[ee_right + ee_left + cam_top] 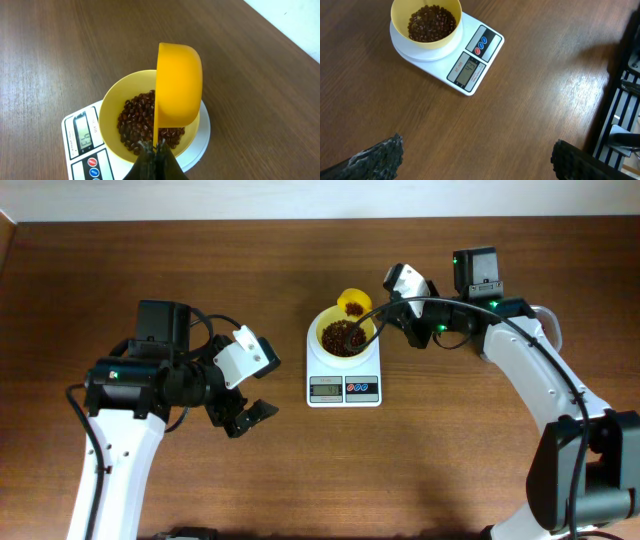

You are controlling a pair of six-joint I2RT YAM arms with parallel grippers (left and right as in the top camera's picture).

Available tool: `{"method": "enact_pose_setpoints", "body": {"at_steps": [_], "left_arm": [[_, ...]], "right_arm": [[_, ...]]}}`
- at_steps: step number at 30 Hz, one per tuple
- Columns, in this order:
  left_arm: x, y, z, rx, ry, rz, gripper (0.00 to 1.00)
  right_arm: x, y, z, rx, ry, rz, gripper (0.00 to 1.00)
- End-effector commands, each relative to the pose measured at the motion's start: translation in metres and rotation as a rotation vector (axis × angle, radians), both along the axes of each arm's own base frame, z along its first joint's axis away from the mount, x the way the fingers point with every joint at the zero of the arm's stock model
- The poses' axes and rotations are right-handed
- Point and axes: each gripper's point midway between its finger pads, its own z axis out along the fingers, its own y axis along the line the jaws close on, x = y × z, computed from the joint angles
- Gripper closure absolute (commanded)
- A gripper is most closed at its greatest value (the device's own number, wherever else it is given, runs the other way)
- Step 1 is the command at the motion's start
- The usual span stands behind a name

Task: Scoop item into bowl and weigh 50g on scale
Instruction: 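Hold the scoop over the bowl, shaking out remaining beans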

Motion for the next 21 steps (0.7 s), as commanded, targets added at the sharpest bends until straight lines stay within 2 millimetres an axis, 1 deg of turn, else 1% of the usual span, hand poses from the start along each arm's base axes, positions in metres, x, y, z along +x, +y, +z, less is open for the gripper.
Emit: {"method": "enact_pose_setpoints", "body": {"at_steps": [1, 3, 4, 21], "left_arm": [[0.000, 0.000, 0.009, 0.000, -0.041, -0.014, 0.01], [0.000, 0.000, 0.009, 0.000, -0.041, -0.014, 0.01], [0.000, 0.000, 0.009, 0.000, -0.041, -0.014, 0.01], [0.000, 0.000, 0.009, 0.000, -0.041, -0.014, 0.01]], "right_arm": [[0.000, 0.001, 0.007, -0.022, -0.039, -0.004, 0.96], [-0.008, 0.010, 0.019, 0.042, -0.041, 0.046, 0.96], [-0.009, 0.011, 0.021, 0.048, -0.042, 0.051, 0.96], [-0.011, 0.008, 0.016, 0.035, -0.015, 0.036, 0.96]]}}
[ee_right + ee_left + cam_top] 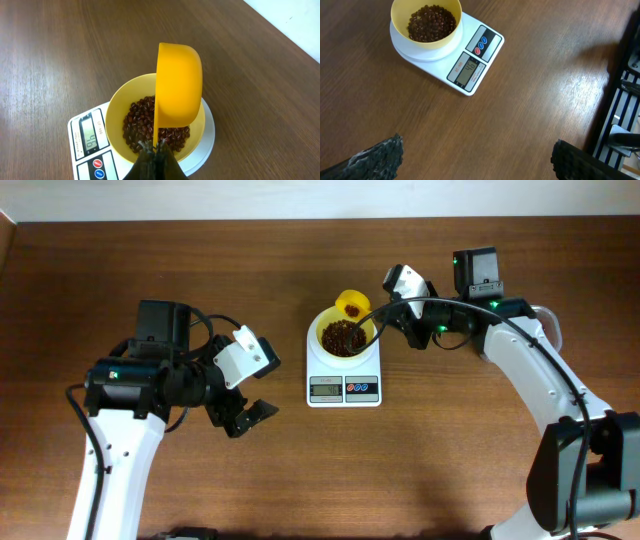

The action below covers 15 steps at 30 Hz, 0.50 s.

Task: Scoop item into bowl and weigh 50g on scale
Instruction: 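Hold the scoop over the bowl, shaking out remaining beans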

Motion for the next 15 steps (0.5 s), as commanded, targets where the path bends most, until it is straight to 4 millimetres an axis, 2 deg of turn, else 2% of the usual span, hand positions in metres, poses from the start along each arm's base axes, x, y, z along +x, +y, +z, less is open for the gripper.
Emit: {"method": "enact_pose_setpoints", "body": {"at_steps": [1, 4, 7, 8, 9, 10, 11, 13, 15], "left_arm": [[0.000, 0.000, 0.009, 0.000, -0.041, -0.014, 0.01], [0.000, 0.000, 0.009, 0.000, -0.041, -0.014, 0.01], [0.000, 0.000, 0.009, 0.000, -0.041, -0.014, 0.01], [0.000, 0.000, 0.009, 0.000, -0.041, -0.014, 0.01], [0.000, 0.000, 0.009, 0.000, -0.041, -0.014, 0.01], [0.000, 0.000, 0.009, 0.000, -0.041, -0.014, 0.01], [0.000, 0.000, 0.009, 0.000, -0.041, -0.014, 0.01], [0.000, 0.000, 0.009, 0.000, -0.041, -0.014, 0.01], [0.000, 0.000, 0.009, 0.000, -0.041, -0.014, 0.01]], "right_arm": [[-0.004, 0.003, 0.011, -0.001, -0.019, 0.001, 0.96], [-0.010, 0.006, 0.026, 0.025, -0.044, 0.021, 0.96], [-0.008, -0.001, 0.008, -0.064, -0.008, -0.030, 0.96], [-0.013, 0.006, 0.015, -0.046, -0.021, -0.006, 0.96], [-0.013, 0.009, 0.013, -0.062, -0.028, -0.006, 0.96], [-0.007, 0.002, 0.000, -0.130, -0.021, -0.046, 0.96], [-0.005, -0.001, -0.004, -0.161, -0.021, -0.065, 0.96], [-0.002, 0.004, 0.005, -0.142, -0.059, -0.055, 0.96], [0.003, -0.003, -0.004, -0.189, -0.057, -0.088, 0.96]]}}
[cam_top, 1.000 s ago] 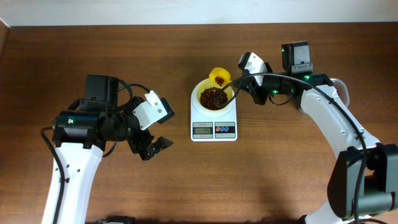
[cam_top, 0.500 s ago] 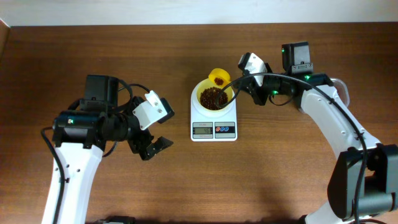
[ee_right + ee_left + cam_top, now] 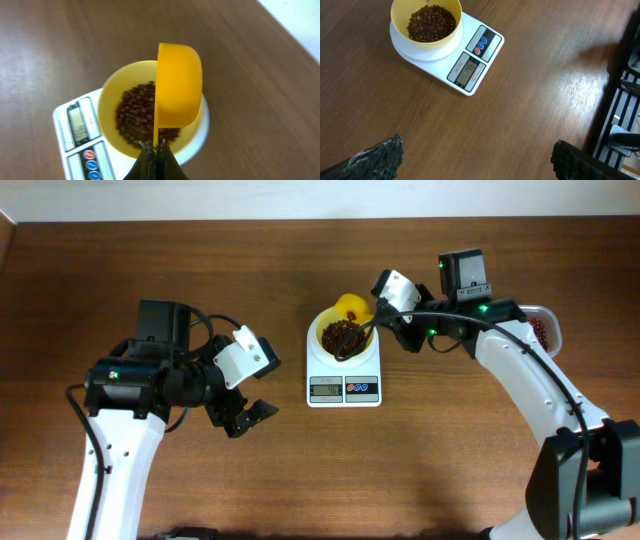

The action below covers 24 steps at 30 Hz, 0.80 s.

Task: Scoop item into bowl and weigh 50g on scale
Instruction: 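Hold the scoop over the bowl, shaking out remaining beans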

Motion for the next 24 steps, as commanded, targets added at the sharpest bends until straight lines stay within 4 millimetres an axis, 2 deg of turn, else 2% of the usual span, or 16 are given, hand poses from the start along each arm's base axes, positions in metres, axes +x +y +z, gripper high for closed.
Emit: {"method": "enact_pose_setpoints", "body": {"at_steps": [1, 4, 24], "left_arm": [[0.0002, 0.0001, 0.0085, 0.000, -0.041, -0.014, 0.02], [0.0001, 0.0001, 0.0085, 0.000, -0.040, -0.014, 0.01], [0.0002, 0.0001, 0.0085, 0.000, -0.041, -0.014, 0.01]], "right_arm": [[0.0030, -0.0060, 0.0021, -0.045, -0.023, -0.037, 0.96], [0.0017, -0.0013, 0.0032, -0.040, -0.027, -0.025, 0.96], [0.0019, -0.0017, 0.0036, -0.040, -0.029, -0.026, 0.96]]}}
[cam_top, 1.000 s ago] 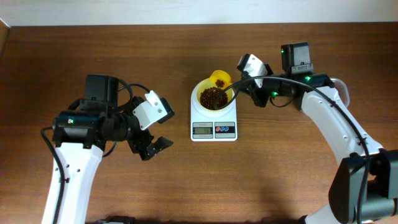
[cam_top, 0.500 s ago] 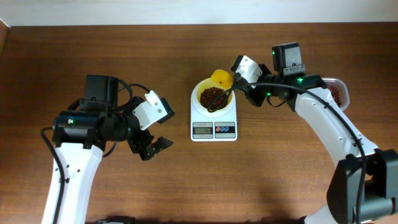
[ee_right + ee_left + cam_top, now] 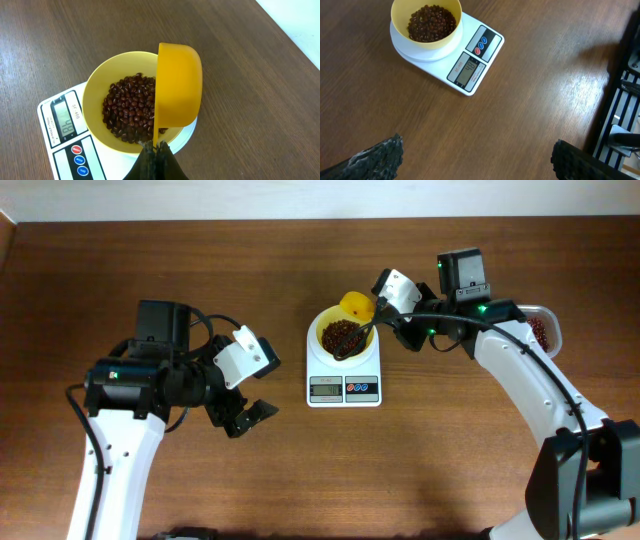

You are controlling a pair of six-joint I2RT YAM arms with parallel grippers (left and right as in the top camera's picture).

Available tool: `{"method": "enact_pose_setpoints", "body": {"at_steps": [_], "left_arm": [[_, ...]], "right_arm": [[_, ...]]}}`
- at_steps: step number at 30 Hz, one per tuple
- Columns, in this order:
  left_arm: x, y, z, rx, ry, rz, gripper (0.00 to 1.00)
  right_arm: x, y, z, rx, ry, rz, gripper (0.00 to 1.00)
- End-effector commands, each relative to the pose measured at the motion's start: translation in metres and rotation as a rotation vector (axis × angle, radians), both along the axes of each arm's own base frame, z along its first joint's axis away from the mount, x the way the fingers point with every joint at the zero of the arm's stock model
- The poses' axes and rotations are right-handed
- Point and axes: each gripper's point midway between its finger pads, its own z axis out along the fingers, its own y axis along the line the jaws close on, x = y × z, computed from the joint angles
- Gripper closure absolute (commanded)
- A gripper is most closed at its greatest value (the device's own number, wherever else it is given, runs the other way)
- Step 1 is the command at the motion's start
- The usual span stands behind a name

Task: Scoop item into bowl and weigh 50g on scale
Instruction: 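Hold the scoop over the bowl, shaking out remaining beans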

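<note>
A yellow bowl [image 3: 95, 112] of dark red beans [image 3: 130, 110] sits on the white scale [image 3: 343, 385]; its display [image 3: 467, 74] is lit. My right gripper [image 3: 155, 147] is shut on the thin handle of an orange scoop [image 3: 178, 85], turned on its side over the bowl's right rim. In the overhead view the scoop [image 3: 354, 305] is at the bowl's far right edge. My left gripper [image 3: 477, 155] is open above bare table to the left of and nearer than the scale, its fingers [image 3: 377, 155] wide apart, holding nothing.
A container of red beans [image 3: 540, 330] shows at the right behind the right arm. A dark slatted rack [image 3: 620, 100] lies along the right edge in the left wrist view. The wooden table [image 3: 320, 470] runs in all directions round the scale.
The right gripper with the scoop has shifted a little, so the bowl sits more to the left in the wrist view. The scale display's figures have changed. The left arm has not moved.
The right gripper held the tipped scoop over the bowl on the scale throughout. Between 1.3 and 0.8 s ago the right arm shifted left, uncovering the bean container at right. The display reading changed across the moments. The left gripper stayed open and still.
</note>
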Motion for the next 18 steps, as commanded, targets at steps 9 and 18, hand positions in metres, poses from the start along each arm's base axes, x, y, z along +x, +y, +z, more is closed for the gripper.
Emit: {"method": "enact_pose_setpoints", "body": {"at_steps": [9, 18], "left_arm": [[0.0004, 0.0001, 0.0084, 0.000, -0.040, -0.014, 0.01], [0.0003, 0.0001, 0.0084, 0.000, -0.040, -0.014, 0.01]], "right_arm": [[-0.0007, 0.0040, 0.0098, 0.009, -0.028, 0.004, 0.96], [-0.0014, 0.0050, 0.0102, 0.013, -0.027, 0.008, 0.96]]}}
